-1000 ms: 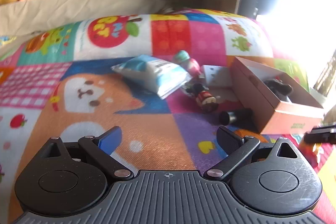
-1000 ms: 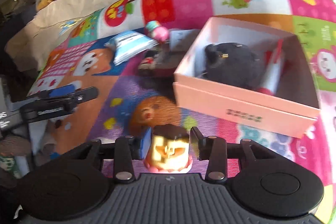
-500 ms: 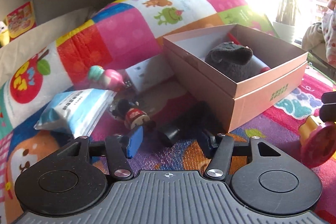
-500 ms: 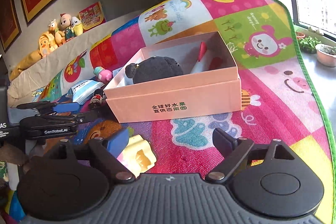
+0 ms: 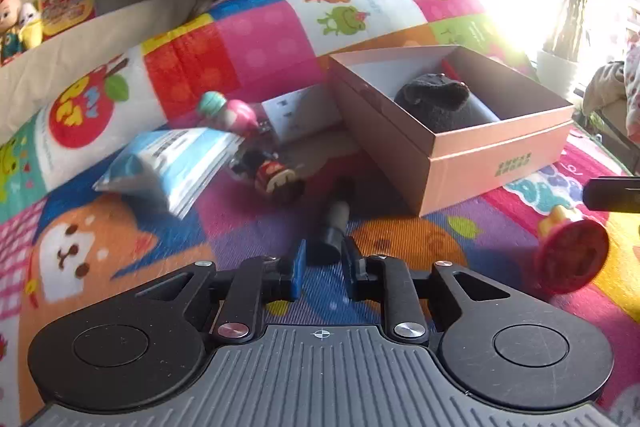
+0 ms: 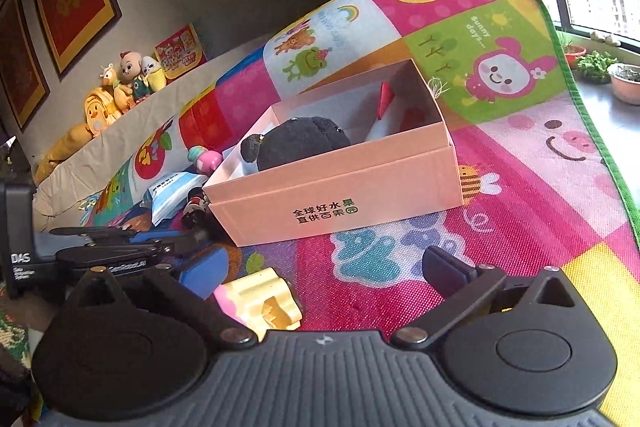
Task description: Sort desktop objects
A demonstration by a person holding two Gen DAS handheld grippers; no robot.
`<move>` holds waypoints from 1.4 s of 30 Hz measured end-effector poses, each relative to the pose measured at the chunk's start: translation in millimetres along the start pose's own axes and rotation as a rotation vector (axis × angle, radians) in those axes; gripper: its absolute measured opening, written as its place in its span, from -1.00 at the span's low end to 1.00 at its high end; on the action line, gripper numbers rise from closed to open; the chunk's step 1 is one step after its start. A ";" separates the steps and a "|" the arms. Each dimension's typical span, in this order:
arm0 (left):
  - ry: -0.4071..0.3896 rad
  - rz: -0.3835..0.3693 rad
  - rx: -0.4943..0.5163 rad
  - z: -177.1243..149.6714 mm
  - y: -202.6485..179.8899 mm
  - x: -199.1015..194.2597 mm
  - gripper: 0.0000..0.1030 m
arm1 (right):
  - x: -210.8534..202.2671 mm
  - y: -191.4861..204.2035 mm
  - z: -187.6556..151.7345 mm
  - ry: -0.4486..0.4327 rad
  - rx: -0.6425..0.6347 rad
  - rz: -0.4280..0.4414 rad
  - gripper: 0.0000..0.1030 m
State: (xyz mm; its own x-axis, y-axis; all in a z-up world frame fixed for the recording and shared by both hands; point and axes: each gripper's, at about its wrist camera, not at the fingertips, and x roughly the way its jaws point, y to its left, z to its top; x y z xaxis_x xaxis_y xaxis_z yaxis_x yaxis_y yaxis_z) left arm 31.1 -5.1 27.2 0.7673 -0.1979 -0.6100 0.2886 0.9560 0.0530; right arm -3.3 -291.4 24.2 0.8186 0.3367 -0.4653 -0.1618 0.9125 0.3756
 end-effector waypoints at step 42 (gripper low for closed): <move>0.004 0.025 -0.167 -45.0 11.4 -32.9 0.74 | 8.9 -10.6 31.5 0.018 0.020 0.001 0.29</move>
State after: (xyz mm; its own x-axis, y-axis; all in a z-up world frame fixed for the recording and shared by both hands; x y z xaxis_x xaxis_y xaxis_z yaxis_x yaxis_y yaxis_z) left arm -16.6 22.1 12.2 0.7708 -0.1728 -0.6131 0.1701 0.9834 -0.0634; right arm 23.0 -305.5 41.3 0.8081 0.3423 -0.4794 -0.1514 0.9072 0.3924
